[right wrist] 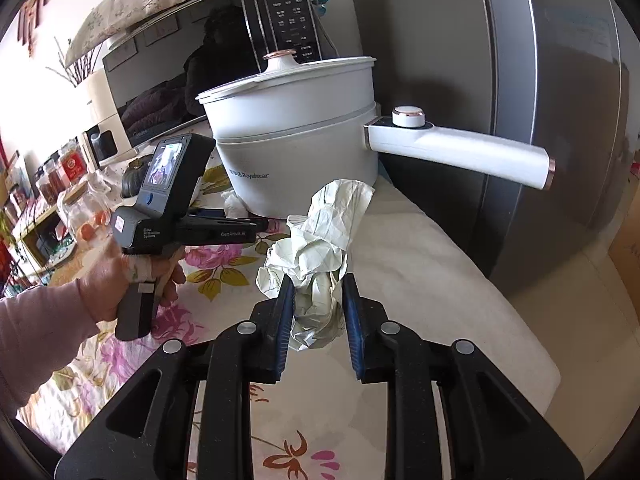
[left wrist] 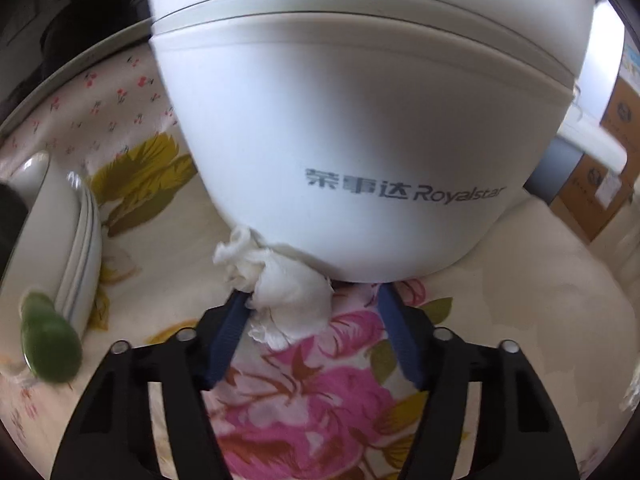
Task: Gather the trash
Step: 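Grasp a white tissue with the left gripper while the right gripper grasps a crumpled tissue, then carry both tissues to the white bin and open both grippers over it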
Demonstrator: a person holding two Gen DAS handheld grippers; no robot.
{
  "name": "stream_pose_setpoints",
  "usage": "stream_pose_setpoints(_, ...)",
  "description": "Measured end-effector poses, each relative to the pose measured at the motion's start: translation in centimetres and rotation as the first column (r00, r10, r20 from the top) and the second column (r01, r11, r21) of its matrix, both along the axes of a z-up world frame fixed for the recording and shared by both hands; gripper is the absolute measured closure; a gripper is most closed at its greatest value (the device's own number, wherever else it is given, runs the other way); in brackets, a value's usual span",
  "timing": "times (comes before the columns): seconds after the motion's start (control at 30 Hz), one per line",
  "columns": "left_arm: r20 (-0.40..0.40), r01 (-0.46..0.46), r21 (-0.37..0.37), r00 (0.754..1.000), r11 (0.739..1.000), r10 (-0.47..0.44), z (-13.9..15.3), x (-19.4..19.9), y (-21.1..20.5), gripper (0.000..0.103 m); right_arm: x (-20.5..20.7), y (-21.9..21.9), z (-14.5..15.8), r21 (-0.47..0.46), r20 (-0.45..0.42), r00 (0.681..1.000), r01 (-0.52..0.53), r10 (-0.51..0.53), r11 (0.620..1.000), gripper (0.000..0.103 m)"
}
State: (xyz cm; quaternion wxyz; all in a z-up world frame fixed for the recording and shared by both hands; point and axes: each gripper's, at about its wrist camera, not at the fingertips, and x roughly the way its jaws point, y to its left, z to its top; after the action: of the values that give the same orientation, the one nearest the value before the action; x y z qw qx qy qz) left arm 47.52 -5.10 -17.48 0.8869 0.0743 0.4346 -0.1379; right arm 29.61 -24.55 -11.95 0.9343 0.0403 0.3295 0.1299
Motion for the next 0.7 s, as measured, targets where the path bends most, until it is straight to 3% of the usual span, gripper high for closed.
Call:
stream_pose_setpoints(0.1,0.001,-0.001,-0.021,1.000,1.000,0.001,0.3,-0.7,1.2,0.070,-0.1,-0.2,-0.2,0.003,-0.016,1.000,0.010,-0.010,1.000,0.080)
stream_pose_setpoints(0.13,-0.005,-0.002,-0.045,1.000,0.999,0.002,0.3,-1.1,1.7,0.072,-0.2,-0.2,-0.1,0.008,-0.022,1.000,0.013,-0.013,1.000,0.080)
stream_pose_setpoints(0.27,0.000,-0.010,-0.051,1.000,0.999,0.010,0.6,-4.6,3.1,0.073,-1.2,-0.1,0.8,0.009,-0.019,1.000,0.024,-0.024,1.000,0.080)
stream_pose_setpoints(0.47,-0.025,-0.119,-0.158,0.993,0.980,0.117,2.0,-11.4,5.3,0.073,-4.5,0.9,3.6,0.011,0.004,0.999,0.041,-0.041,0.999,0.080)
stream_pose_setpoints(0.6,-0.053,-0.248,-0.243,0.969,0.938,0.242,2.9,-16.6,8.1,0.073,-7.9,2.1,5.0,0.007,0.010,0.999,0.051,-0.051,0.999,0.080)
stream_pose_setpoints(0.7,-0.050,-0.363,-0.286,0.930,0.887,0.364,3.5,-21.4,10.5,0.073,-10.6,2.4,5.6,0.011,0.007,0.998,0.065,-0.065,0.998,0.080)
